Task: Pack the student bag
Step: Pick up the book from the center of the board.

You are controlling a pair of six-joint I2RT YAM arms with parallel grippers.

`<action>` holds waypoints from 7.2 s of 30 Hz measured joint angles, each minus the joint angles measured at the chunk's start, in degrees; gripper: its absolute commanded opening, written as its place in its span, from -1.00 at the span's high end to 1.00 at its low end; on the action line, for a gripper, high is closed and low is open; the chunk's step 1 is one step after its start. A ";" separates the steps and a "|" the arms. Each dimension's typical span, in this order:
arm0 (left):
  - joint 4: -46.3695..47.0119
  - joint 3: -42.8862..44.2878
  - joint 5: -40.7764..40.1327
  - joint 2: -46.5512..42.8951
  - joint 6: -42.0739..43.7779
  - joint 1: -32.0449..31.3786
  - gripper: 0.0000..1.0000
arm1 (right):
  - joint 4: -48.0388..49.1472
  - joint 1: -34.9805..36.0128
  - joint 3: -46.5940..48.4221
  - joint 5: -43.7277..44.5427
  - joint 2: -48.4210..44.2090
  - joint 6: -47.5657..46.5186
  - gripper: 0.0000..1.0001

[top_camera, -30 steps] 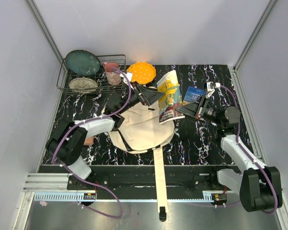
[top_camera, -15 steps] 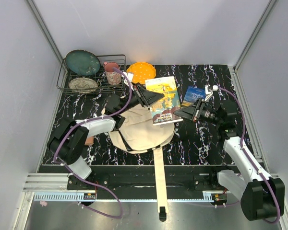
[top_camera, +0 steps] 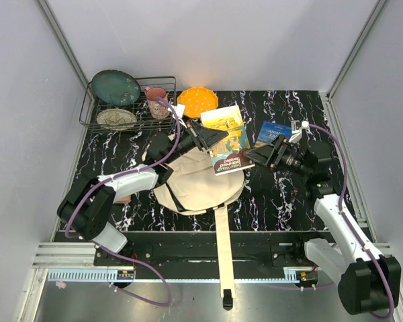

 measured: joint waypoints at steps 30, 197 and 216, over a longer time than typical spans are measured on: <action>-5.29 -2.27 -19.50 -4.46 -0.37 -4.20 1.00 | 12.68 12.66 -11.50 29.40 -5.01 2.78 -0.99; 10.08 -13.29 -17.66 -2.69 -3.02 -2.69 1.00 | 27.02 16.26 -11.02 23.80 3.48 17.31 0.34; -23.56 -11.93 -18.75 -21.79 25.75 -5.51 -0.98 | -14.45 17.16 -5.07 51.17 -20.00 3.89 1.00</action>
